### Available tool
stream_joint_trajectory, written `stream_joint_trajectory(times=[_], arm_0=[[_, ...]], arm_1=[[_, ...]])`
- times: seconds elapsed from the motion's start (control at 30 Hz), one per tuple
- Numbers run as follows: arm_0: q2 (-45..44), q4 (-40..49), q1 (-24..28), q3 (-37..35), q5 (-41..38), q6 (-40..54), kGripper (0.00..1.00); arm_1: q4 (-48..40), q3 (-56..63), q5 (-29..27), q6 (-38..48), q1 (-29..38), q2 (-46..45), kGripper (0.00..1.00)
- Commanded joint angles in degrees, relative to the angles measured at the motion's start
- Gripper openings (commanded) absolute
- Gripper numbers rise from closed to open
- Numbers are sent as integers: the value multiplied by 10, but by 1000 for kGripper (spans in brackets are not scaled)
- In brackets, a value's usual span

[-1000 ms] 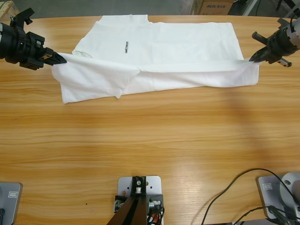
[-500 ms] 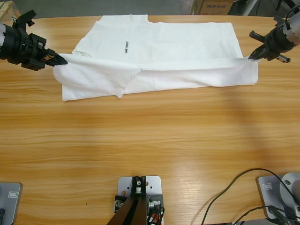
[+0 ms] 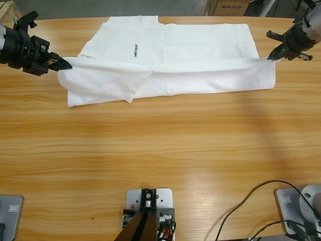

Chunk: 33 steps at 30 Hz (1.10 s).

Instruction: Fold clothes

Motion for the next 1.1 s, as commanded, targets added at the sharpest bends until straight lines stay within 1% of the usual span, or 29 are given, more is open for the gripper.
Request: stream_joint_trajectory(times=[0.03, 0.37, 0.83, 1.1], arm_0=[[36, 8, 8, -1, 9, 7, 0], [57, 6, 8, -6, 15, 9, 0], [98, 6, 8, -39, 16, 17, 0], [107, 6, 11, -40, 19, 20, 0]], arm_1=[[7, -5, -9, -8, 4, 37, 0], [7, -6, -10, -10, 6, 49, 0], [7, -27, -10, -13, 6, 68, 0], [7, -30, -11, -13, 16, 85, 0]])
